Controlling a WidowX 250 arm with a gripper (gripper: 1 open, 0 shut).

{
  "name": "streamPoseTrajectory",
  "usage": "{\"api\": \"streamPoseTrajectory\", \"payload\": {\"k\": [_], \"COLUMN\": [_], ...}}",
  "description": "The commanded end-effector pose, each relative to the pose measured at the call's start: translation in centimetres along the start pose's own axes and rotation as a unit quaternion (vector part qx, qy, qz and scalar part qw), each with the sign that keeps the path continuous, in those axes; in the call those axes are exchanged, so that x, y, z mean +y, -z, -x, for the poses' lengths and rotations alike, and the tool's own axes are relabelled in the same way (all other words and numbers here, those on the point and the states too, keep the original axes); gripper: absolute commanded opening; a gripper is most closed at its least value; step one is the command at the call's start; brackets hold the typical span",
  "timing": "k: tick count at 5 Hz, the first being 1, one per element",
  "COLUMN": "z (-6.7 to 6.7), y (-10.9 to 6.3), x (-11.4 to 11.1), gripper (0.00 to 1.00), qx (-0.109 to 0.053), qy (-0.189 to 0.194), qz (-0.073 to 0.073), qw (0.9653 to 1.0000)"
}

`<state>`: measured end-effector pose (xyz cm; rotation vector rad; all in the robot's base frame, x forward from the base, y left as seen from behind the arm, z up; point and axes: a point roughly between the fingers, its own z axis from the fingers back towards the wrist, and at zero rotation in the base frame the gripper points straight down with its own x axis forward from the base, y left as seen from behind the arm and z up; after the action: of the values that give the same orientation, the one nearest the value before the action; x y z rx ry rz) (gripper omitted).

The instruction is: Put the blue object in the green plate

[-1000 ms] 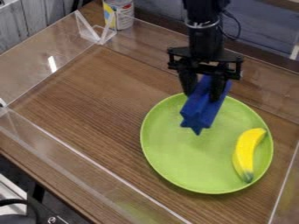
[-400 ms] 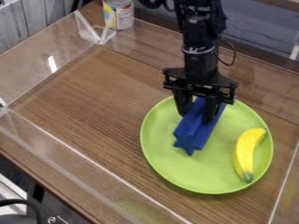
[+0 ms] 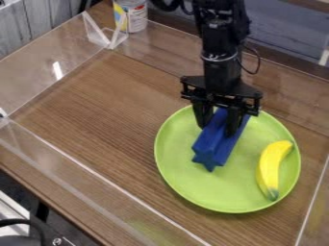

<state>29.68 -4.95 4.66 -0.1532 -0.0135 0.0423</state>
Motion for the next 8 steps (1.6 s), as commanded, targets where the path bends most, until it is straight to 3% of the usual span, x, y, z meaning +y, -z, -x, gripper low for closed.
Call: {"api": "streamPoseTrajectory", "payload": {"k": [1, 4, 5, 7, 8], "z": [0.0, 0.4, 0.5, 0.2, -0.2], "y": [-0.2, 1.1, 0.2, -2.9, -5.5], "x": [-0.4, -0.2, -0.3, -0.8, -1.2], "gripper": [0.0, 0.0, 1.0, 1.0, 1.0], "qx": [-0.009, 0.004, 0.001, -0.024, -0.044], "qy": [0.011, 0.014, 0.015, 0.014, 0.017], "qz": [-0.004, -0.013, -0.011, -0.005, 0.002], "qw": [0.9999, 0.9998, 0.9998, 0.9996, 0.9989]}}
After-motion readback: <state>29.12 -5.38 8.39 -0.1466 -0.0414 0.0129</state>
